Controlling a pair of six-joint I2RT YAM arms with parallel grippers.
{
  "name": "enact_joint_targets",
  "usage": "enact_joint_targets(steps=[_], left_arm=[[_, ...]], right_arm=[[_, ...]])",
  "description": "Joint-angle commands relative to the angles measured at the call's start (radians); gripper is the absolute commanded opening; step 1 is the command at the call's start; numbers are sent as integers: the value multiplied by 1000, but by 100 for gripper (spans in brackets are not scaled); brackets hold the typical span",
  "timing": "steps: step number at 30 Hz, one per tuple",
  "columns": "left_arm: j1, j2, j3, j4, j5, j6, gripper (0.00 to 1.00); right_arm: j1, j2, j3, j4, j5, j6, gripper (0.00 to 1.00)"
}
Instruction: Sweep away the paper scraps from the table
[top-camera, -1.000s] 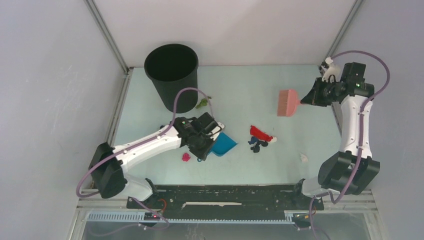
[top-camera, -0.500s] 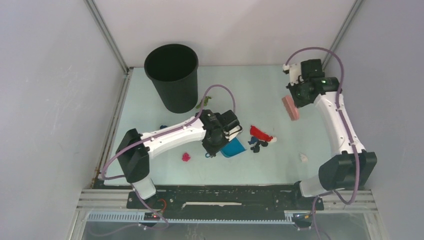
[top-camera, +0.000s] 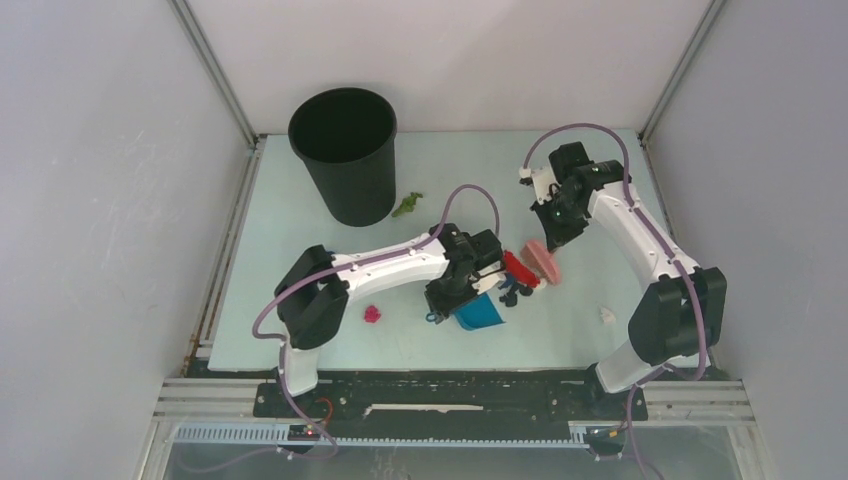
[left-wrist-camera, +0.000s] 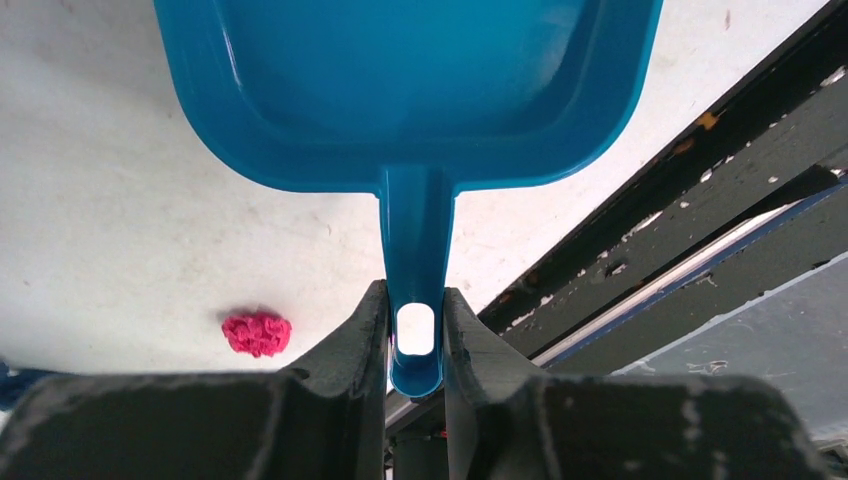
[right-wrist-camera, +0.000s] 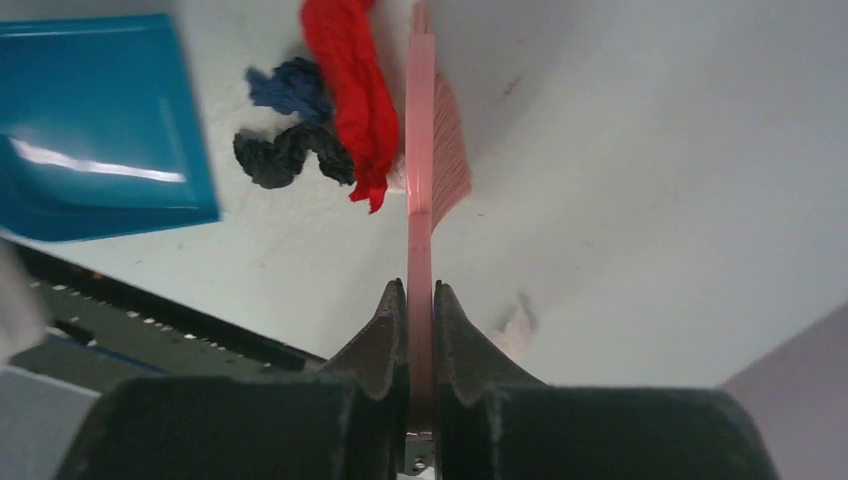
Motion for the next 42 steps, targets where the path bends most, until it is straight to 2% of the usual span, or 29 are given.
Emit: enact_joint_targets(steps=[1,7,11,18,26,33,39,42], left_arm=[[-4,47,82,17,41,50,0],[-5,110,160,28,31,51,0],[-5,99,144,60,21,40,0],[-5,2,15,165,-19,-4,0],[-5,-106,-146,271,-70,-79,0],[-9,-165,-195,276,-51,-109,0],[-21,-169,-224,201,10,-150,1],[-40,-196,-266,185,29,-177,1]], right_arm=[[20,22,-13,-63,-229,67,0],[40,52,-41,-100,-449,85,0],[41,45,-41,-119,-536,95,0],[-8,-13,-13,-138,-471,106,0],[-144,-100,80,-265,-510,41,0],[-230,-114,91,-220,-442,35,0],[-215,-92,85,-99,-390,85,0],[-208,-64,97,-69,-425,107,0]])
